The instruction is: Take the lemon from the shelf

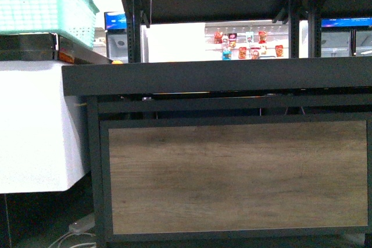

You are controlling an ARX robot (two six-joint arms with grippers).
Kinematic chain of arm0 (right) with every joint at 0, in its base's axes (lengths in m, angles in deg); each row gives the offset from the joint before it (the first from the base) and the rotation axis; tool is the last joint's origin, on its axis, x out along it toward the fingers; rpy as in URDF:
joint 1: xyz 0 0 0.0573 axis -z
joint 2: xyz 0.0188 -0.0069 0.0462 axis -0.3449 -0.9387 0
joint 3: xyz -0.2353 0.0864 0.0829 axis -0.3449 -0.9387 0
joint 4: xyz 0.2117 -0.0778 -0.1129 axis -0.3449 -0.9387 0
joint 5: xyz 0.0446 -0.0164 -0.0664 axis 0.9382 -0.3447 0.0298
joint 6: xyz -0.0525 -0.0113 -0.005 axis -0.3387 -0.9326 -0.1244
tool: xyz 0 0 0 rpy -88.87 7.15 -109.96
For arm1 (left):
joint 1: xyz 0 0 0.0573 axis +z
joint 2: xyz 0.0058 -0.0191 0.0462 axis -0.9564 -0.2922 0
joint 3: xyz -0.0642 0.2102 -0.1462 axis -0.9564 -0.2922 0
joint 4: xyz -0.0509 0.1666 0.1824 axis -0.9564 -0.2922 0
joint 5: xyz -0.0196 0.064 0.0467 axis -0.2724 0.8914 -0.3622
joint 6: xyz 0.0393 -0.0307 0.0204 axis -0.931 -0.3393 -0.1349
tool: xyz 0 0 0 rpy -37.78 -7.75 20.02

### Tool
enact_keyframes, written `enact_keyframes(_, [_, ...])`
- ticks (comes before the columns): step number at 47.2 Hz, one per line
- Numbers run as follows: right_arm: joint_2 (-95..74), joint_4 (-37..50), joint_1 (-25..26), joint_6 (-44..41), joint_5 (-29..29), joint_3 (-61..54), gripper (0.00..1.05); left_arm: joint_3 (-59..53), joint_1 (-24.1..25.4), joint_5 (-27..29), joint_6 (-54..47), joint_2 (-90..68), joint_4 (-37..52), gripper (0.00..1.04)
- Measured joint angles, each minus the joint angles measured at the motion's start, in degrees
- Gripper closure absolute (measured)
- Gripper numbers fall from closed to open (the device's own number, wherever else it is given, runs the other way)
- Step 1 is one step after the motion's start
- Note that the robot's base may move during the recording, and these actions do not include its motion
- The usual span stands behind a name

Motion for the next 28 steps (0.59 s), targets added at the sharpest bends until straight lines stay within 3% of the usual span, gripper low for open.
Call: enact_keyframes(28, [0.0,0.0,0.0,0.0,0.0,0.0,0.08,0.0,0.0,0.0,0.0,0.0,0.0,0.08])
